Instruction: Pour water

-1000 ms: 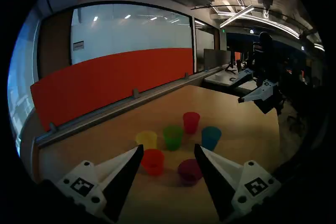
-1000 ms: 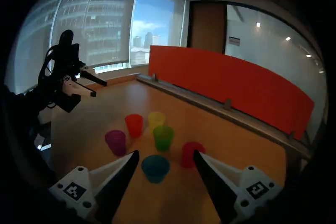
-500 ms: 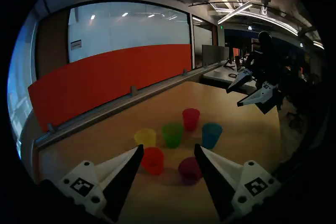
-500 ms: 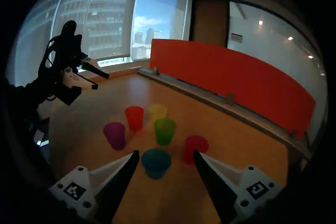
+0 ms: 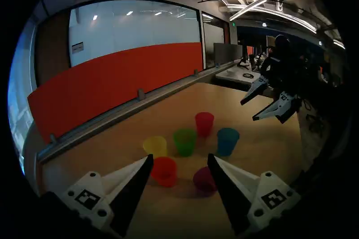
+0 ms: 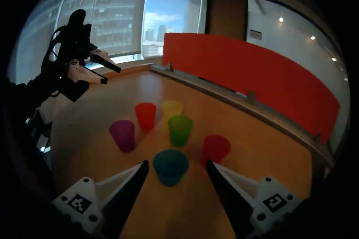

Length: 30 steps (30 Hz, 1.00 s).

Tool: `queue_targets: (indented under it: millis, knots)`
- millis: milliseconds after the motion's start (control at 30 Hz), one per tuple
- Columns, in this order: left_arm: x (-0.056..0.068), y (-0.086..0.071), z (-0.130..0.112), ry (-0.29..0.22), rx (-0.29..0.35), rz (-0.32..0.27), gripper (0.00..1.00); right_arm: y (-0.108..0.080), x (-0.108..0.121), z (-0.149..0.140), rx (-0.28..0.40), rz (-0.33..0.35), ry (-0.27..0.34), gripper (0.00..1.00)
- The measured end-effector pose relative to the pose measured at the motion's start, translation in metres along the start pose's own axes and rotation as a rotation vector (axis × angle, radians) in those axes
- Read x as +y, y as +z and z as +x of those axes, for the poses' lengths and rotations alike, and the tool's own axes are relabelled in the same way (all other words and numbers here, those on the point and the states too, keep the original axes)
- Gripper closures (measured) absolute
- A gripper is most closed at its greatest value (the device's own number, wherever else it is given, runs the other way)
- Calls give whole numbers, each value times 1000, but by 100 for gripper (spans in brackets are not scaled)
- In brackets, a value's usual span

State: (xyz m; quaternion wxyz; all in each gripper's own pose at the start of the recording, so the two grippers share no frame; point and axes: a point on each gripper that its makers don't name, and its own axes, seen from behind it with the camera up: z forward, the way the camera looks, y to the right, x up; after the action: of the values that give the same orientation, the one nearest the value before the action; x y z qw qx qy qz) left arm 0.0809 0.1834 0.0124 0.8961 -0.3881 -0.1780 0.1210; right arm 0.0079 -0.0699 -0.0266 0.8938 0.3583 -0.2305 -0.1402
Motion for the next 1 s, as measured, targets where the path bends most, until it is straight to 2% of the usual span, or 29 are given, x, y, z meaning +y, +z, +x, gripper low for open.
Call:
queue_targets:
  millis: [1000]
  knots:
    - [-2, 45, -8, 11, -47, -56, 11, 42, -1, -44, -77, 24, 17, 1]
